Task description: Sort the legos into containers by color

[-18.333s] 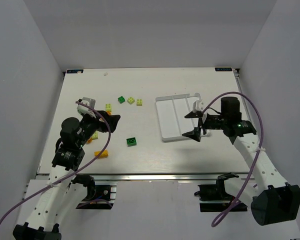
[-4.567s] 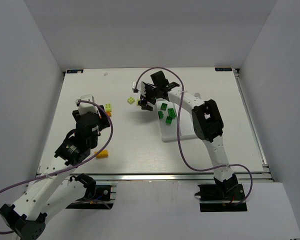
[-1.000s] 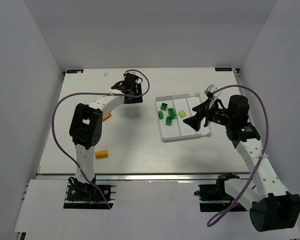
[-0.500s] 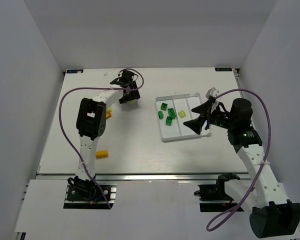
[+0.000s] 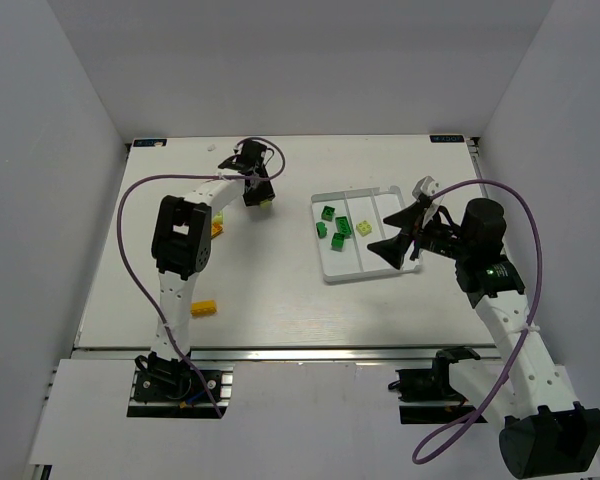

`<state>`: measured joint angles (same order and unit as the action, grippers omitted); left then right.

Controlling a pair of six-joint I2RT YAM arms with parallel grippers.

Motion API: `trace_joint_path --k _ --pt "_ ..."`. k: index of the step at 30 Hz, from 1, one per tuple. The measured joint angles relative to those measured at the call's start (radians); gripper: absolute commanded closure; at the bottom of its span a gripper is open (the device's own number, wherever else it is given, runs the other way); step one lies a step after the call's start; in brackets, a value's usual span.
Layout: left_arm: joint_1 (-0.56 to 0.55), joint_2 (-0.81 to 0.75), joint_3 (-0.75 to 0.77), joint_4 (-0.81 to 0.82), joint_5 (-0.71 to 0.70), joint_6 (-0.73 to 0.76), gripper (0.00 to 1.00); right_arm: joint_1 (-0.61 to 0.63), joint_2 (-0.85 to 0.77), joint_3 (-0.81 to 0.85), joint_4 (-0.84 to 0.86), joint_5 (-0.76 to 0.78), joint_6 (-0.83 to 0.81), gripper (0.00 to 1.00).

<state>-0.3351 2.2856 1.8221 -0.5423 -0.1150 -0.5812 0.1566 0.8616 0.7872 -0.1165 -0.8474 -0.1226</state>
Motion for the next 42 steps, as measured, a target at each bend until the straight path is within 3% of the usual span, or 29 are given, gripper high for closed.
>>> trace_joint_path --k 4,7,13,16,18,24,29,33,38,42 --pt "0.000 -0.020 -0.032 0.023 0.024 0.034 0.85 -0.001 0.000 0.000 0.010 0.002 0.000 0.16" --pt "-0.002 -0.062 -0.099 0.053 0.073 0.089 0.90 -0.007 0.000 0.000 0.014 0.003 0.000 0.17" --pt "-0.029 -0.290 -0.326 0.165 0.307 0.156 0.92 -0.013 0.000 -0.013 0.020 0.003 -0.001 0.27" --pt "-0.050 -0.376 -0.349 0.255 0.461 0.162 0.94 -0.013 0.004 -0.019 0.021 0.003 -0.002 0.42" --pt "-0.074 -0.396 -0.347 0.307 0.528 0.159 0.93 -0.014 0.005 -0.019 0.023 0.007 0.001 0.44" --pt "-0.199 -0.307 -0.295 0.390 0.648 0.124 0.94 -0.025 0.005 -0.019 0.023 0.026 0.000 0.44" --pt "-0.296 -0.158 -0.185 0.410 0.651 0.089 0.92 -0.034 0.002 -0.027 0.029 0.036 0.000 0.44" --pt "-0.344 -0.063 -0.094 0.405 0.617 0.065 0.82 -0.040 0.001 -0.032 0.033 0.037 0.001 0.44" --pt "-0.371 0.017 0.008 0.391 0.536 0.042 0.45 -0.047 -0.007 -0.032 0.039 0.036 0.003 0.43" --pt "-0.375 0.046 0.045 0.370 0.476 0.027 0.34 -0.050 -0.013 -0.032 0.039 0.036 0.005 0.40"
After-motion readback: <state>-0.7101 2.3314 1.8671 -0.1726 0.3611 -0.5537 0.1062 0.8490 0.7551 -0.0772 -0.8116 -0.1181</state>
